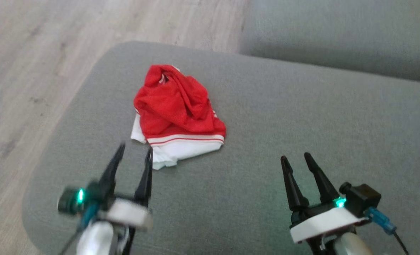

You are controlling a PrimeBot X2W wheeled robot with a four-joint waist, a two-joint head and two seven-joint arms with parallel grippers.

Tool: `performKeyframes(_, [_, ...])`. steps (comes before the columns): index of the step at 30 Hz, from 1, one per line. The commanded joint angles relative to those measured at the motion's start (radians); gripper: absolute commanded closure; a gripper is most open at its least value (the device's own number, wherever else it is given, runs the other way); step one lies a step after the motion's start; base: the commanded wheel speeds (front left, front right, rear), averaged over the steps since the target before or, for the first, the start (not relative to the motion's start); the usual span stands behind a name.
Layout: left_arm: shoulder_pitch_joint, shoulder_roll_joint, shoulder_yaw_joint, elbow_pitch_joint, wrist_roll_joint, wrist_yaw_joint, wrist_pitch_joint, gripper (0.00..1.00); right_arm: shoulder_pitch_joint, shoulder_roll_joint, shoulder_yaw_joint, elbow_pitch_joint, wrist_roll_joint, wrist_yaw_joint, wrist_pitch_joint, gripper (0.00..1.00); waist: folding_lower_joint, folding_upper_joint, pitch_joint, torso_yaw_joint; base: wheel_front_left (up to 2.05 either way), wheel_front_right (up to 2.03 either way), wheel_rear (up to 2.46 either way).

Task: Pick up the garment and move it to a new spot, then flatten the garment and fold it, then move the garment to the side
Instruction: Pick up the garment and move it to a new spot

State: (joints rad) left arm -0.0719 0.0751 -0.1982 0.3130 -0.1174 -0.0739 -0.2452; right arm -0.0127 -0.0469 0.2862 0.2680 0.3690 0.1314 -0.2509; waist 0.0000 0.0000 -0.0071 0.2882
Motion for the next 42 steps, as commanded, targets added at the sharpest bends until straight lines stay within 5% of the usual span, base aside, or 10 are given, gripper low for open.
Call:
performKeyframes(1, [-0.14,0.017,0.011,-0.001,0.01,-0.012,0.025,0.0,-0.064,-0.003,0.016,-0.043,-0.014,-0.001,-0.011,0.0,0.0,0.0,0.056,-0.039,0.0,0.0,0.0])
performKeyframes(9, [-0.493,0.036,-0.071,0.242,-0.01,-0.05,0.202,0.0,-0.15,-0.003,-0.012,-0.098,-0.055,-0.001,-0.011,0.0,0.0,0.0,0.239,-0.133,0.0,0.0,0.0])
performKeyframes(22, [-0.768,0.042,-0.158,0.616,-0.056,-0.056,0.192,0.0,-0.219,-0.003,-0.007,-0.14,-0.07,-0.001,-0.011,0.0,0.0,0.0,0.371,-0.216,0.0,0.0,0.0])
performKeyframes(23, [-0.778,0.041,-0.155,0.636,-0.063,-0.056,0.183,0.06,-0.221,-0.003,-0.007,-0.141,-0.073,-0.001,-0.011,0.0,0.0,0.0,0.373,-0.219,0.0,0.0,0.0])
performKeyframes(24, [-0.787,0.04,-0.151,0.651,-0.069,-0.056,0.166,0.56,-0.222,-0.003,-0.007,-0.142,-0.075,-0.001,-0.011,0.0,0.0,0.0,0.375,-0.221,0.0,0.0,0.0])
performKeyframes(25, [-0.787,0.04,-0.151,0.651,-0.069,-0.056,0.166,0.56,-0.222,-0.003,-0.007,-0.142,-0.075,-0.001,-0.011,0.0,0.0,0.0,0.375,-0.221,0.0,0.0,0.0])
performKeyframes(26, [-0.795,0.04,-0.149,0.665,-0.073,-0.056,0.147,1.0,-0.224,-0.003,-0.009,-0.143,-0.077,-0.001,-0.011,0.0,0.0,0.0,0.375,-0.223,0.0,0.0,0.0])
performKeyframes(33, [-0.821,0.012,-0.157,0.66,-0.111,-0.057,-0.001,1.0,-0.219,-0.003,-0.01,-0.128,-0.074,-0.001,-0.011,0.0,0.0,0.0,0.332,-0.241,0.0,0.0,0.0])
performKeyframes(42, [-0.751,-0.018,-0.212,0.325,-0.141,-0.057,-0.016,1.0,-0.212,-0.003,-0.003,-0.125,-0.044,-0.001,-0.011,0.0,0.0,0.0,0.264,-0.326,0.0,0.0,0.0])
